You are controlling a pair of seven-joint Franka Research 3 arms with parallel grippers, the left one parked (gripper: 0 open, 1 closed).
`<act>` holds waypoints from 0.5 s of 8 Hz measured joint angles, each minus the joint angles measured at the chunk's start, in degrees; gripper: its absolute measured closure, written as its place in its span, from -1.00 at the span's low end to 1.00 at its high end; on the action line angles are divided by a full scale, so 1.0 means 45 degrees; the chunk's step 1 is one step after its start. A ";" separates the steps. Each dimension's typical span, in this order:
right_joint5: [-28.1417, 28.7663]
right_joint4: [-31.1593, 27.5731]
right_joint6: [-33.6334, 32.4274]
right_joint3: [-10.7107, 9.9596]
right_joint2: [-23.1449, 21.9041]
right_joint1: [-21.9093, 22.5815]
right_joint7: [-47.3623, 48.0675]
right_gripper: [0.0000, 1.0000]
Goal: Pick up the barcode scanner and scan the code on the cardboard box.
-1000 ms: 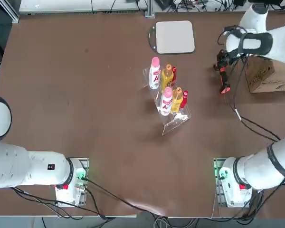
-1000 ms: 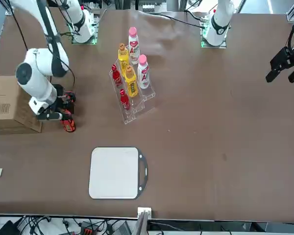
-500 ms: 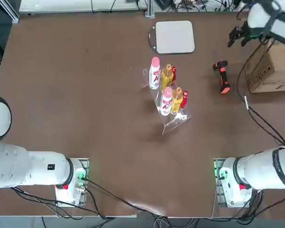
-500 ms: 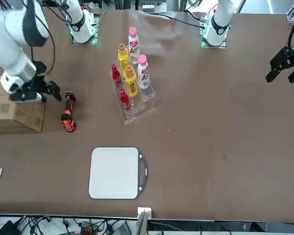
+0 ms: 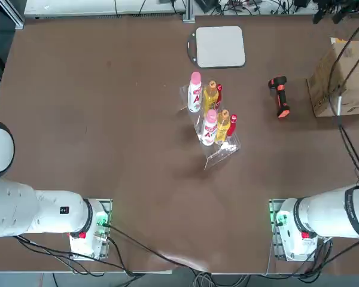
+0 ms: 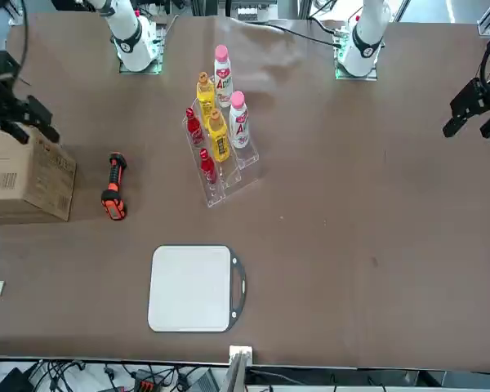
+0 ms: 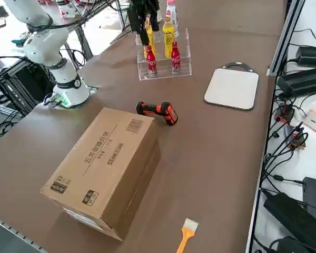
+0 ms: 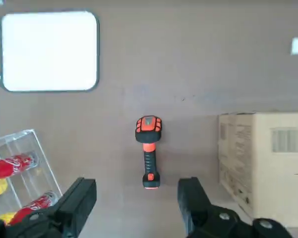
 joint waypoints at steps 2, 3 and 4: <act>-0.0482 0.0916 -0.0193 0.0045 0.0351 0.0027 0.0034 -1.00; -0.0602 0.1446 -0.0580 0.0071 0.0692 0.0029 0.0410 -1.00; -0.0648 0.2131 -0.1146 0.0080 0.1152 0.0030 0.0827 -1.00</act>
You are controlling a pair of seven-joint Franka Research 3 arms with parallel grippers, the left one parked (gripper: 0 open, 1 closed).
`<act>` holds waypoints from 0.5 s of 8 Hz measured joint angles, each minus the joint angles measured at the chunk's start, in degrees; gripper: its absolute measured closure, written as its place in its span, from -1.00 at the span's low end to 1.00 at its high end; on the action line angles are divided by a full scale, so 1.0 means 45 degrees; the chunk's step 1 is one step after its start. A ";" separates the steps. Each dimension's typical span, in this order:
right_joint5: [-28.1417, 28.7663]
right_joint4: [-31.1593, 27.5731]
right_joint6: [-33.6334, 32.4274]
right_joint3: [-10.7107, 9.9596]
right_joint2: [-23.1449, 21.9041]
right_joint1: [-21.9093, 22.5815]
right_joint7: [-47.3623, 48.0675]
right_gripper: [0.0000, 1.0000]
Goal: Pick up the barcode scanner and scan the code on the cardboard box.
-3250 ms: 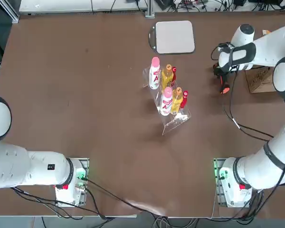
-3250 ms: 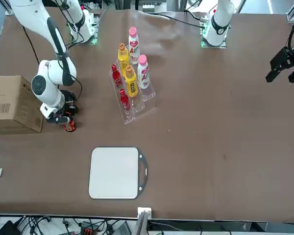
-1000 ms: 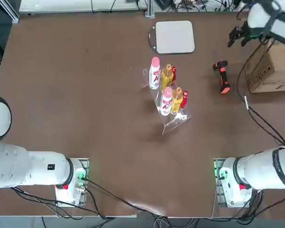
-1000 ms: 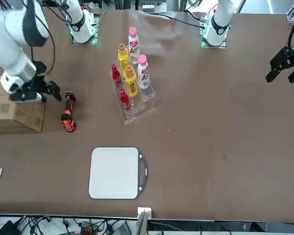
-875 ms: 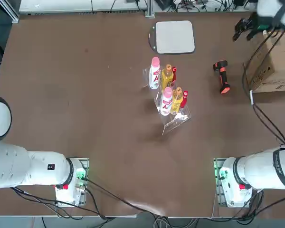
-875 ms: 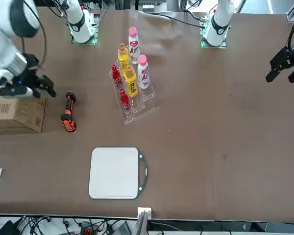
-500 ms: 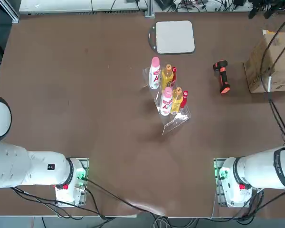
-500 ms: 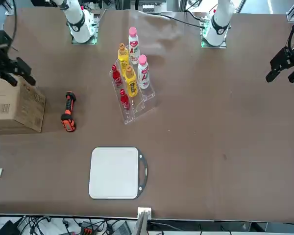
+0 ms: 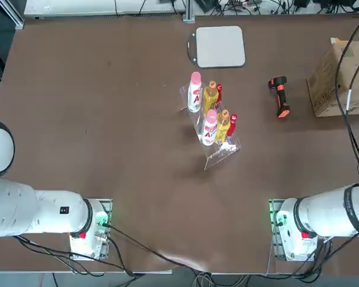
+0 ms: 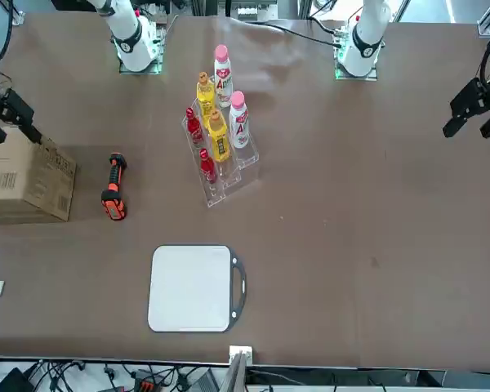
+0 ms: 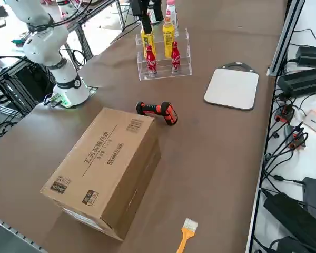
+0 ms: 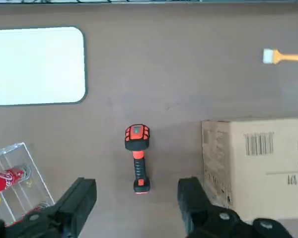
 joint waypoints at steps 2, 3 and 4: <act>-0.0051 0.0986 -0.0530 0.0189 0.0810 -0.0199 0.0381 -1.00; -0.0087 0.1146 -0.0537 0.0592 0.1008 -0.0712 0.0396 -1.00; -0.0104 0.1185 -0.0555 0.1016 0.1106 -0.1209 0.0396 -1.00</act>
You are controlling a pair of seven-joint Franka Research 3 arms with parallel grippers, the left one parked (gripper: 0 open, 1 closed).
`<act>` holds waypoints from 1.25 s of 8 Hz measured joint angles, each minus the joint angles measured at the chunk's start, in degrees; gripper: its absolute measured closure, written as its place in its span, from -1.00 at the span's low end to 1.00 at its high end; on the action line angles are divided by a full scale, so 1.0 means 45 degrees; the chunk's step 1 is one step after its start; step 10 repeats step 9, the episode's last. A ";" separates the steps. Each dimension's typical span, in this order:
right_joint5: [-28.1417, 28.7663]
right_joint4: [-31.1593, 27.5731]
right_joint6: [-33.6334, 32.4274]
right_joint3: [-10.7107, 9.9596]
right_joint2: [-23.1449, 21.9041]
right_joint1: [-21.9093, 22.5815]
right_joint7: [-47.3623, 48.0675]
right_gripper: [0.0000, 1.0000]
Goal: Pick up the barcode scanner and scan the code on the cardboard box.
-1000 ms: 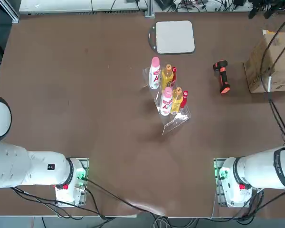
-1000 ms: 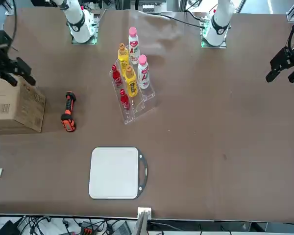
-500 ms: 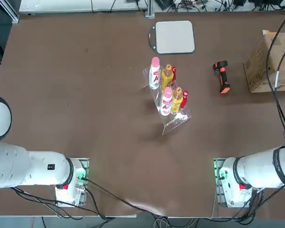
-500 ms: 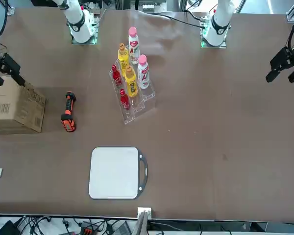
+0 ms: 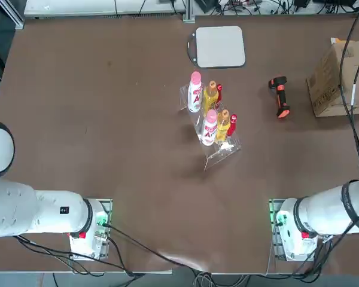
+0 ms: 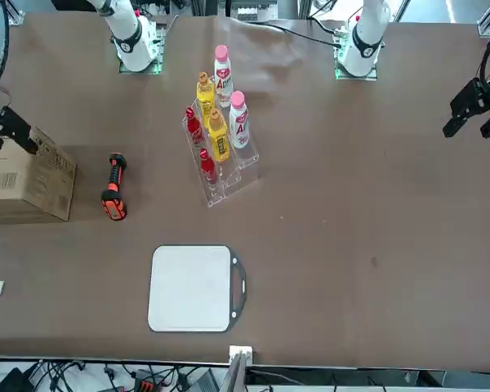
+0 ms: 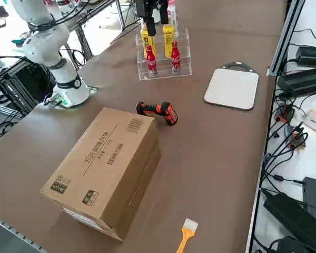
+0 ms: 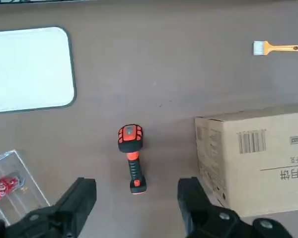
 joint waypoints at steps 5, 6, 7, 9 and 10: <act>-0.0003 0.0029 -0.0129 0.0392 0.0359 -0.0196 0.0033 -1.00; -0.0003 0.0035 -0.0129 0.0393 0.0373 -0.0197 0.0059 -1.00; -0.0003 0.0035 -0.0130 0.0394 0.0377 -0.0197 0.0074 -1.00; -0.0003 0.0035 -0.0167 0.0396 0.0381 -0.0197 0.0083 -1.00; -0.0003 0.0035 -0.0167 0.0396 0.0381 -0.0197 0.0083 -1.00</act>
